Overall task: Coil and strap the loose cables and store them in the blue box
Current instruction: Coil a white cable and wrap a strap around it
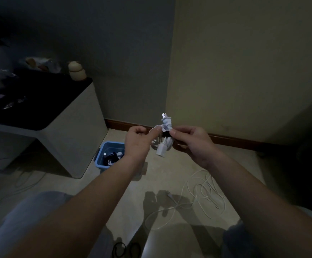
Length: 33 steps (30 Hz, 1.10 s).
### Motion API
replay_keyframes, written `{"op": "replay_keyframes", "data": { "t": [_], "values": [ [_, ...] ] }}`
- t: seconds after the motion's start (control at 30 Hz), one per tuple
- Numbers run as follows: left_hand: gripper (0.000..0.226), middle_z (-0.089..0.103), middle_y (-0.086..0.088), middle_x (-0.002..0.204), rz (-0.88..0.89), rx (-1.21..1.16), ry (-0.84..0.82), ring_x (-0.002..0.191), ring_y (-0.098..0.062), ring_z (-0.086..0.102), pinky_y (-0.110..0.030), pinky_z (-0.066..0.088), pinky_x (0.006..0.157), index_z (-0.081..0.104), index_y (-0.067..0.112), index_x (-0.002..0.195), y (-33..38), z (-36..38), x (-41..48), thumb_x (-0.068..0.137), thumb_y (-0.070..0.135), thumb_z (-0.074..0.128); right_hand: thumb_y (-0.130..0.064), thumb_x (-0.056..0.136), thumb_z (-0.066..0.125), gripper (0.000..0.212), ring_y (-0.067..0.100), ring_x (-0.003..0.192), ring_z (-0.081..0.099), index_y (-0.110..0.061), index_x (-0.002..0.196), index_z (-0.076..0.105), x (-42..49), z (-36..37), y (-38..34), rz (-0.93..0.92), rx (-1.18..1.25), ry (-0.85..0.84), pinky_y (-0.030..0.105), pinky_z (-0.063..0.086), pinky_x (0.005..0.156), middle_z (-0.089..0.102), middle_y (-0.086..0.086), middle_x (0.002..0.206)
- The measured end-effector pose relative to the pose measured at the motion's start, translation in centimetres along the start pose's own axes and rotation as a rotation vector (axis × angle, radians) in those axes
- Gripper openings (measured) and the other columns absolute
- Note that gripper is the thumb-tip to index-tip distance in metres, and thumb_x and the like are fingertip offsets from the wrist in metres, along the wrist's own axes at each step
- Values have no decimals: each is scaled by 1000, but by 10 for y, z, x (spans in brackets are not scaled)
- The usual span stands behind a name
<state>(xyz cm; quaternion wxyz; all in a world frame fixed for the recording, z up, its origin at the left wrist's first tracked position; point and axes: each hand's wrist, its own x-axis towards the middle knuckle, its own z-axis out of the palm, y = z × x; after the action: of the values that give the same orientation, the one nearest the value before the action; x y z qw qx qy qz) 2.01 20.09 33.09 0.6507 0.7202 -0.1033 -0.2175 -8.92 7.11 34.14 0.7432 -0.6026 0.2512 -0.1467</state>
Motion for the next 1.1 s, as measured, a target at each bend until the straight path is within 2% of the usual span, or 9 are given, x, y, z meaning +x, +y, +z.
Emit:
{"op": "replay_keyframes", "data": {
  "t": [0.1, 0.17, 0.27, 0.4, 0.53, 0.67, 0.8, 0.97, 1.1],
  "values": [
    [64, 68, -11, 113, -139, -13, -98, 94, -18, 65, -32, 53, 72, 59, 12, 121, 2, -6, 5, 77, 56, 76, -12, 91, 67, 13, 13, 78, 69, -10, 102, 74, -4, -1, -4, 22, 114, -64, 25, 56, 67, 76, 5, 88],
    [74, 69, -11, 121, -263, -141, -317, 108, -25, 67, -42, 56, 91, 60, 16, 127, 4, -10, 4, 73, 66, 70, -14, 86, 65, 21, 15, 81, 69, -8, 105, 72, -8, -2, -6, 24, 215, -124, 27, 57, 72, 75, 6, 89],
    [71, 72, -11, 119, -275, -243, -514, 110, -26, 68, -39, 55, 89, 67, 17, 122, 5, -12, -1, 73, 68, 63, -17, 84, 62, 31, 21, 92, 70, -4, 112, 69, -13, -4, -6, 18, 292, -204, 34, 59, 83, 74, 11, 99],
    [61, 73, -17, 111, -149, -226, -391, 105, -29, 70, -44, 57, 90, 70, 9, 115, 7, -14, -1, 77, 57, 66, -18, 88, 61, 22, 19, 91, 71, -14, 105, 75, -12, -3, -3, 26, 232, -183, 34, 57, 80, 75, 8, 100],
    [34, 77, -7, 81, 3, -22, -232, 76, -20, 75, -28, 58, 57, 73, 14, 91, 6, -23, 1, 91, 46, 66, -13, 100, 54, 20, 16, 87, 66, -17, 109, 72, -2, 3, 1, 95, 8, -61, 33, 44, 74, 76, 2, 99],
    [34, 74, -9, 75, 92, 103, -126, 62, -22, 74, -26, 54, 47, 71, 14, 91, 4, -33, 7, 95, 46, 62, -10, 102, 50, 22, 7, 66, 68, -13, 105, 72, 17, 23, 1, 169, -49, -24, 23, 49, 57, 78, -1, 87],
    [51, 73, -18, 88, 35, 100, -26, 62, -27, 74, -32, 57, 49, 66, 3, 106, -6, -47, 31, 99, 52, 51, -14, 100, 58, 16, 12, 65, 66, -17, 93, 73, 50, 56, 11, 208, -67, 97, 23, 49, 53, 74, -5, 72],
    [55, 69, -13, 69, 36, 270, 22, 51, -21, 68, -28, 48, 45, 64, 7, 93, -42, -74, 78, 103, 55, 38, -12, 97, 63, 13, 19, 82, 64, -20, 92, 72, 101, 91, 47, 228, -132, 178, 33, 52, 74, 71, 5, 98],
    [60, 63, -9, 72, -71, 409, -55, 60, -20, 59, -36, 47, 62, 58, 5, 108, -82, -96, 130, 103, 58, 30, -8, 97, 62, 14, 11, 63, 65, -19, 96, 71, 143, 99, 87, 294, -129, 145, 19, 48, 49, 71, 3, 86]
  ]
}}
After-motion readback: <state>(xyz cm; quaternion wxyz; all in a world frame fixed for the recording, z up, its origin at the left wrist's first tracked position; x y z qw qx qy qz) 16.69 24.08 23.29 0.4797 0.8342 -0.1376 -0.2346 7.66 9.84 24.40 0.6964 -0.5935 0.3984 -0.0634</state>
